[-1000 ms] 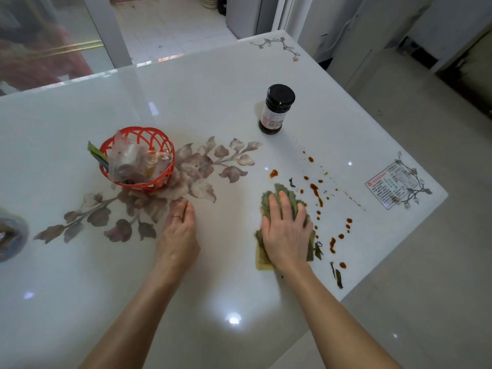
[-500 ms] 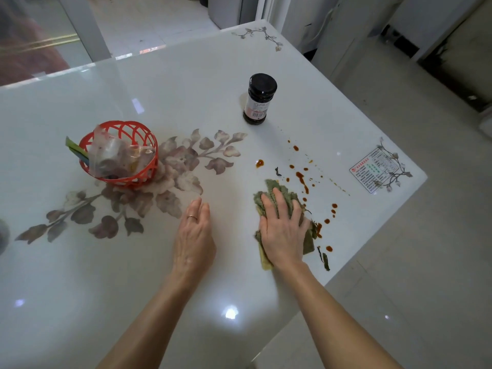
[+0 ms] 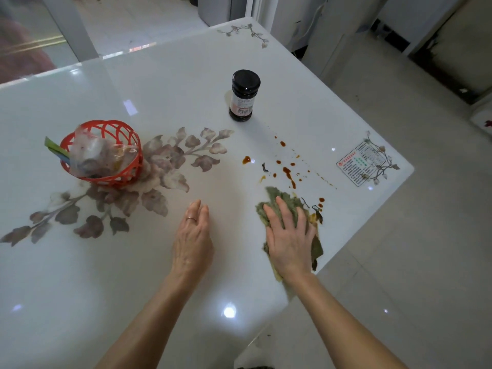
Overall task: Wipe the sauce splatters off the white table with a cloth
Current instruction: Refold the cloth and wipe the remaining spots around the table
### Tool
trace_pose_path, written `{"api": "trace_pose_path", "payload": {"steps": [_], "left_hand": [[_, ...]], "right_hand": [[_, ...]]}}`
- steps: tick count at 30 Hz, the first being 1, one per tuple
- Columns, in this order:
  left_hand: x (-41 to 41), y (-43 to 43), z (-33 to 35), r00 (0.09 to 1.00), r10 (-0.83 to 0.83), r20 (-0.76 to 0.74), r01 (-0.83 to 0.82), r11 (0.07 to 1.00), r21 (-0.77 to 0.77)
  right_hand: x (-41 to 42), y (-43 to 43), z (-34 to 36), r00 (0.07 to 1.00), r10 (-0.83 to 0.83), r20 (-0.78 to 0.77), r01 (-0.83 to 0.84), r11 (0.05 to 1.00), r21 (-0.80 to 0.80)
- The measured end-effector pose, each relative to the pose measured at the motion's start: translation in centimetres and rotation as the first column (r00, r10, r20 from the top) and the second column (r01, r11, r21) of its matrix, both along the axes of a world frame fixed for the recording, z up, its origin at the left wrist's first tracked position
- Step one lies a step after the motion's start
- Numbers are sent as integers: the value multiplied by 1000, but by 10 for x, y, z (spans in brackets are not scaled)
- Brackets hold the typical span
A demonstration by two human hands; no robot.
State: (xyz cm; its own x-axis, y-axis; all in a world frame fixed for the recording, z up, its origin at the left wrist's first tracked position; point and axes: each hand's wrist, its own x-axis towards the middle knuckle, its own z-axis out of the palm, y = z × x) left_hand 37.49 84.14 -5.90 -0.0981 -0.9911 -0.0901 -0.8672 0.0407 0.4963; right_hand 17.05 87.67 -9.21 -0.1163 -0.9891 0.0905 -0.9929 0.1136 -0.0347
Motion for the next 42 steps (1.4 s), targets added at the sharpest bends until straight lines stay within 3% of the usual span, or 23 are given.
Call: {"api": "trace_pose_path", "payload": {"steps": [6,13,20,26,32,38,42], "left_hand": [[-19,12,1,1000,11,6,-11,1000,12],[-27,18,0,996,66,55,-67,998,14],[-36,18,4,990,101,98,-105,994,34],[-40,20,6,985,114,132,-122,991,54],[-45,19,4,978,131,164,-141,988,54],[-47,18,5,974,149,170,-159,986,49],[-51,16,9,970,218,104,-225,972,62]], "right_hand": [[-37,26,-3,930,367,6,-367,930,-15],[-44,13,-1,991,130,8,-130,991,-26],[-84,16,-9,868,496,12,-495,868,-45],[-66,11,-2,944,323,57,-322,946,-38],[-59,1,-2,872,488,37,-486,872,-55],[-49,-32,2,943,326,72,-327,945,-8],[-35,-6,2,918,394,52,-394,919,-4]]}}
